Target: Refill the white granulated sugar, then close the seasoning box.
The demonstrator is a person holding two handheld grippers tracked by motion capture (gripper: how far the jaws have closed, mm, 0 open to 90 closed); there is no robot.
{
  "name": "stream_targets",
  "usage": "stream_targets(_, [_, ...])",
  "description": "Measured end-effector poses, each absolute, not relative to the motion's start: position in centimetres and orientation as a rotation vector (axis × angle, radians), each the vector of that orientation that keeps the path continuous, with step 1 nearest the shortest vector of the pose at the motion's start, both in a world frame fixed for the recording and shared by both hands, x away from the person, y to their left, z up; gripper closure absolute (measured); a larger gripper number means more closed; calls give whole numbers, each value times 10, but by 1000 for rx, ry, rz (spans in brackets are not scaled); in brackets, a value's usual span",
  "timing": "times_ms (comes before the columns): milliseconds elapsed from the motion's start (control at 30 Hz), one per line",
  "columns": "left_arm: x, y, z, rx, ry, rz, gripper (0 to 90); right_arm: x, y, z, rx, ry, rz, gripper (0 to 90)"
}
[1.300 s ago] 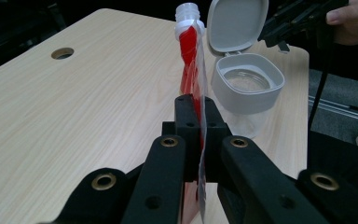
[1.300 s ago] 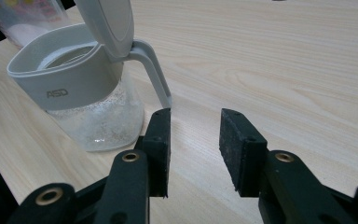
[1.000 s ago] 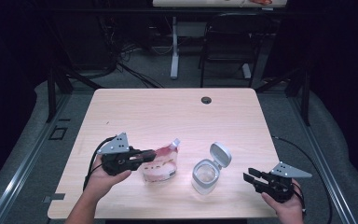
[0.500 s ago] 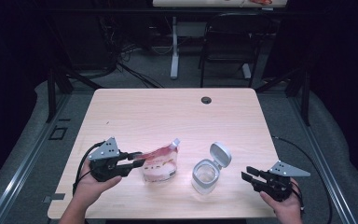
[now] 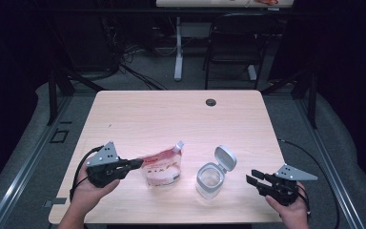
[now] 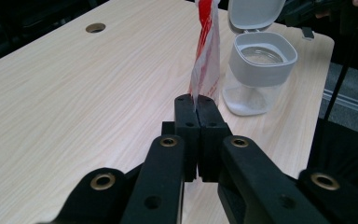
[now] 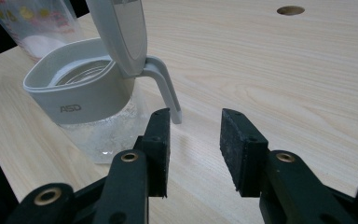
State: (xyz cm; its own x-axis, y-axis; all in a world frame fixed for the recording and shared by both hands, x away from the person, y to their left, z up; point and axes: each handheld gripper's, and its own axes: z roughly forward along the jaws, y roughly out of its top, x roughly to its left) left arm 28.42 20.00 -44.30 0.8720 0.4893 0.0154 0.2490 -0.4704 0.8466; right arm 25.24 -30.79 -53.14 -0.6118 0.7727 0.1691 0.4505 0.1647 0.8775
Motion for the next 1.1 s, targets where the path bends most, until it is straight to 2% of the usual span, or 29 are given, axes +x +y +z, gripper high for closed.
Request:
stream_targets(533, [293,206,-442,2068,545,357,869,249,-305,-516,1132,2082,1461,637])
stream_targets(833, [292,209,-442,2035,583,331,827,238,-290,-462,1004,2057,1488,634])
stream_targets(1100, [292,211,-443,2018,603,307,744,239,-269,-420,873,2113,1518,647])
